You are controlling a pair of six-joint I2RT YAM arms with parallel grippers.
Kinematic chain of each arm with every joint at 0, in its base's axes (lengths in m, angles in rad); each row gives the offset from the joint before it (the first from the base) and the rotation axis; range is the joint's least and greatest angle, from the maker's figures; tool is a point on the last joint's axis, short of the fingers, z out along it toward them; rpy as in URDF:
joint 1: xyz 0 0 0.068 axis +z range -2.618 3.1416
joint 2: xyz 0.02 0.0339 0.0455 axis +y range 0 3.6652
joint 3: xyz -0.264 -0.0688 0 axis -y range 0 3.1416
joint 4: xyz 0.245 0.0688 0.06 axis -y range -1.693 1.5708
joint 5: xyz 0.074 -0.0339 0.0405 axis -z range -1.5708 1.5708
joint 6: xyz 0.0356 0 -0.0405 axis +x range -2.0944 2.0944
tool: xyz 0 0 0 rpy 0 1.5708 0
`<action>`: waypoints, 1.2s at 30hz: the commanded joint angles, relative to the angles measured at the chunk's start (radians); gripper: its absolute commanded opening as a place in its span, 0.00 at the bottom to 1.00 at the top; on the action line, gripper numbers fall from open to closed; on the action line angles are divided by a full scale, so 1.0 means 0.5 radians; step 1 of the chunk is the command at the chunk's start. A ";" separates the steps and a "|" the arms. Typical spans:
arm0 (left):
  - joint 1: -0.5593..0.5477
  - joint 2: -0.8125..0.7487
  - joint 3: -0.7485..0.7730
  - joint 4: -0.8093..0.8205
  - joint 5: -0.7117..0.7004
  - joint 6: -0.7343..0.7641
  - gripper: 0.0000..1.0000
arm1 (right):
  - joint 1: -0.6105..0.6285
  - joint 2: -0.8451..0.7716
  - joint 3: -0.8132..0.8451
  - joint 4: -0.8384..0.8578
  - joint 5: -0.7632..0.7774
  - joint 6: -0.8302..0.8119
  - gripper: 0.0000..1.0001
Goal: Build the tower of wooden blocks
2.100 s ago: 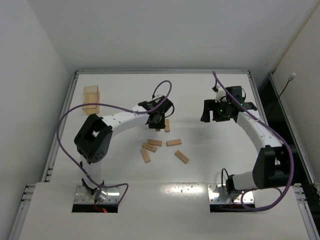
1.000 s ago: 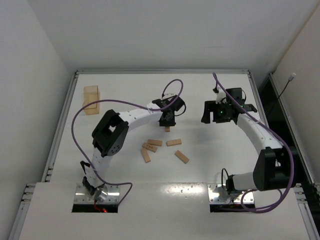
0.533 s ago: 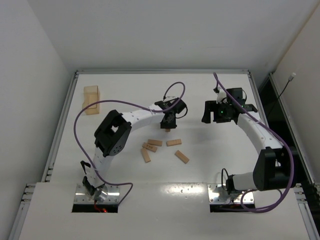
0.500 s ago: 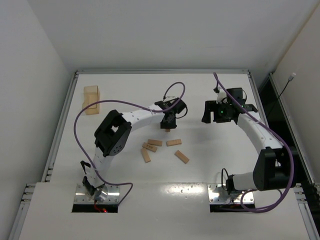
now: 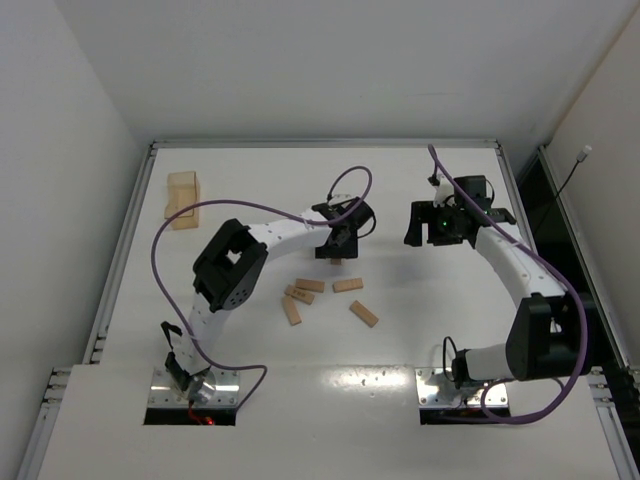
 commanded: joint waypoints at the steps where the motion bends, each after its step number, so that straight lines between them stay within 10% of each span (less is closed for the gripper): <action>1: -0.019 0.028 0.060 0.016 -0.030 -0.013 0.57 | -0.013 0.010 0.018 0.058 -0.049 0.025 0.72; 16: 0.024 0.194 0.183 0.035 -0.048 0.066 0.60 | -0.013 0.010 0.018 0.058 -0.067 0.025 0.72; 36: 0.189 0.176 -0.013 0.093 -0.073 0.103 0.00 | -0.013 0.028 0.018 0.058 -0.067 0.025 0.72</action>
